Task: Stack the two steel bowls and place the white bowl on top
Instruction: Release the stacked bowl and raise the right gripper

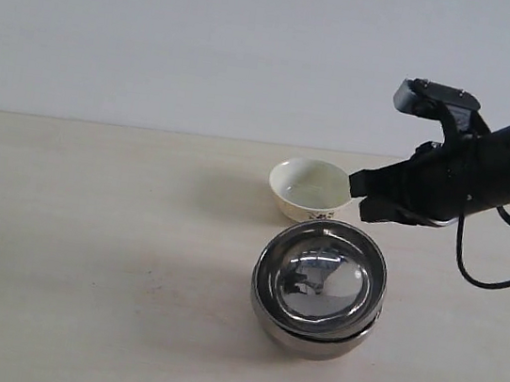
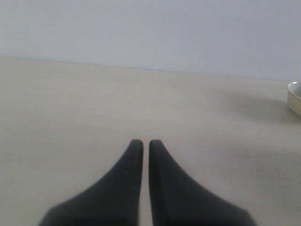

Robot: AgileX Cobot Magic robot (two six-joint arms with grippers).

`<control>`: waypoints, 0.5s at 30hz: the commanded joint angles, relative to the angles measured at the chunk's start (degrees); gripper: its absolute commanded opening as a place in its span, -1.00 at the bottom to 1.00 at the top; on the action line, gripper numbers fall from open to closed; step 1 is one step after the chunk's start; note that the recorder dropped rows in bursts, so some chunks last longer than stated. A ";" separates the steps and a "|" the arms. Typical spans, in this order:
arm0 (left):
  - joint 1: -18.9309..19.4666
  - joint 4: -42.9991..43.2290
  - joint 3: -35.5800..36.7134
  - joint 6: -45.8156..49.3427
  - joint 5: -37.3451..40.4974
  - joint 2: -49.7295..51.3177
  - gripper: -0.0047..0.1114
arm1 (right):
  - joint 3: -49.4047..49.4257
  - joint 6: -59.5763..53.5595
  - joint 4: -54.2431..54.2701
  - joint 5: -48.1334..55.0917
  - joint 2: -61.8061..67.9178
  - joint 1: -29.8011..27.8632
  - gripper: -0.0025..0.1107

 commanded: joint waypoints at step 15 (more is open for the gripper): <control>0.15 0.08 0.21 -0.50 -0.14 -0.13 -0.85 | 5.44 -1.04 -1.44 -4.21 1.69 0.09 -0.96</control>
